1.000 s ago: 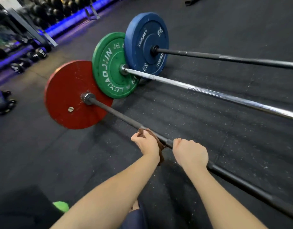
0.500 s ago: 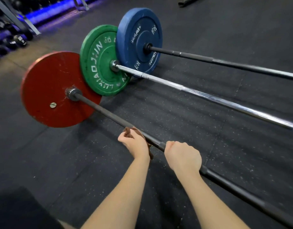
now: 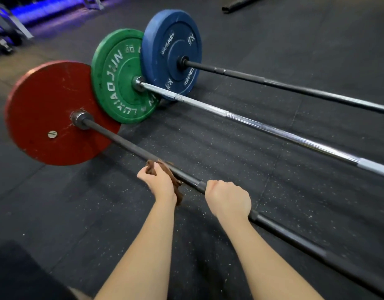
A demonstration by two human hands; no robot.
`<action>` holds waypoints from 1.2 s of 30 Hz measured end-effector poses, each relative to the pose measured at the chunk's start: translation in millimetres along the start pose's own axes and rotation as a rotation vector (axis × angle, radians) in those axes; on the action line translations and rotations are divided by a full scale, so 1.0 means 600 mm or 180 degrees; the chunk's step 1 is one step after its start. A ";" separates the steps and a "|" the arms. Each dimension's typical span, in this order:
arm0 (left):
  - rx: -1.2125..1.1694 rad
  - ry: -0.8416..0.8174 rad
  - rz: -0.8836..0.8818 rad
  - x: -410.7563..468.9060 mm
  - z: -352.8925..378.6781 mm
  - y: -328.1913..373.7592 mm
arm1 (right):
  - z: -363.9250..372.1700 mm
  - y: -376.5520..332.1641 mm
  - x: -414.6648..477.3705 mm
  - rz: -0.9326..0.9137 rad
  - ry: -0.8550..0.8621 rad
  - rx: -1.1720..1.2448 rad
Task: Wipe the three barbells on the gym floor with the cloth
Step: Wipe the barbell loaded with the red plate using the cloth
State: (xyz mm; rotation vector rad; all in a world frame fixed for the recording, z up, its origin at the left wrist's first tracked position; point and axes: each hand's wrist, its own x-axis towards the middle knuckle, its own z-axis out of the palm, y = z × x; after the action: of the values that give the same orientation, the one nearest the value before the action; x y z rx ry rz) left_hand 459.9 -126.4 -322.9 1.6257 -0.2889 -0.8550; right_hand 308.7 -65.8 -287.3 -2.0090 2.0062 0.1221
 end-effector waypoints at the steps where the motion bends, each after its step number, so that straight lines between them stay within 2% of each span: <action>1: 0.0045 -0.0040 0.0043 -0.007 -0.002 -0.004 | 0.000 0.000 -0.001 -0.0002 0.0012 0.0003; 11: 0.0314 -0.0168 0.0115 -0.104 0.005 -0.045 | -0.003 -0.003 -0.010 -0.0098 0.0239 -0.0069; 18: 0.0418 -0.0214 -0.0172 0.016 -0.015 0.024 | 0.003 0.000 -0.007 -0.0119 0.0157 -0.0112; 23: 0.0520 -0.0141 -0.0041 0.038 -0.019 0.039 | 0.004 -0.002 -0.006 -0.0177 0.0151 -0.0151; 27: 0.0325 0.0008 0.0149 -0.015 -0.005 0.001 | 0.005 -0.004 -0.004 -0.0097 0.0232 -0.0176; 32: -0.0079 0.0332 0.0096 -0.050 0.026 -0.027 | 0.006 -0.008 -0.004 -0.0075 0.0230 -0.0202; 36: -0.0066 0.0278 0.0132 -0.042 0.025 -0.037 | 0.003 -0.012 0.000 0.0155 0.0138 -0.0011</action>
State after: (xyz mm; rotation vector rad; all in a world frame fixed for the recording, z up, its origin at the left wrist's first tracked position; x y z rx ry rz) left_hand 426.2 -116.3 -334.5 1.6274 -0.2508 -0.7512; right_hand 315.9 -65.3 -287.8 -1.9818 2.0836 0.0932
